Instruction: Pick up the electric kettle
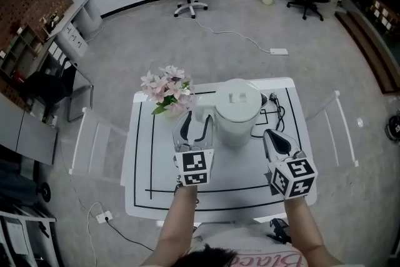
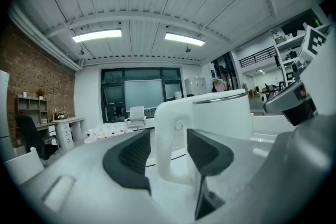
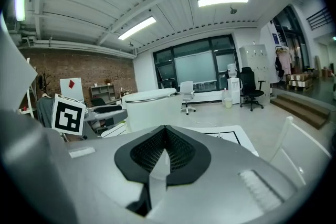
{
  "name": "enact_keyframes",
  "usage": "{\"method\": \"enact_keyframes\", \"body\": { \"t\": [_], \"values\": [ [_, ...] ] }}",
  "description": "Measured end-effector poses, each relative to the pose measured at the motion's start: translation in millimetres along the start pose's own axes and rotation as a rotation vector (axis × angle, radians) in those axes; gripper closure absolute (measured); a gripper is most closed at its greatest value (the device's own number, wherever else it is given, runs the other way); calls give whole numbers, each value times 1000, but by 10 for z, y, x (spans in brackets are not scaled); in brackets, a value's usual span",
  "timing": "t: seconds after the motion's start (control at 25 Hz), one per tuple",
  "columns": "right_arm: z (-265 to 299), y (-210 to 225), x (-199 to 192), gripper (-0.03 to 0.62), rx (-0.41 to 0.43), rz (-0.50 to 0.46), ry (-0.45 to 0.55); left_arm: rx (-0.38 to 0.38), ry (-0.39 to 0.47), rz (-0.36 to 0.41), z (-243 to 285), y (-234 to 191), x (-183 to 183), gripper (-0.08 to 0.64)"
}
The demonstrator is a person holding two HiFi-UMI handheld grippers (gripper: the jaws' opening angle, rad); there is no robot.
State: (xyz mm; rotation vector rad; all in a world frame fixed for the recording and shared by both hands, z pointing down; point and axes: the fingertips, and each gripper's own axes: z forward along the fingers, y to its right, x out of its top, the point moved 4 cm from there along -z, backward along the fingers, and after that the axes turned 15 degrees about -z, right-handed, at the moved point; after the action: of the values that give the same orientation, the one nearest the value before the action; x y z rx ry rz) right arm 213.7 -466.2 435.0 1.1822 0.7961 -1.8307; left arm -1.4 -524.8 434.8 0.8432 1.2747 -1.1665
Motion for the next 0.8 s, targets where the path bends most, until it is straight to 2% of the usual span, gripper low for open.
{"method": "enact_keyframes", "body": {
  "t": [0.16,0.52,0.72,0.8],
  "values": [
    [192,56,-104,568,-22,15,-25,2,17,7,226,-79,-19,359],
    [599,365,-144,568,-157,0,15,17,56,28,585,-149,-16,366],
    [761,444,-165,568,-178,6,7,-9,108,47,684,-125,7,408],
    [822,450,-184,568,-173,8,0,-31,118,63,711,-107,5,446]
  ]
}}
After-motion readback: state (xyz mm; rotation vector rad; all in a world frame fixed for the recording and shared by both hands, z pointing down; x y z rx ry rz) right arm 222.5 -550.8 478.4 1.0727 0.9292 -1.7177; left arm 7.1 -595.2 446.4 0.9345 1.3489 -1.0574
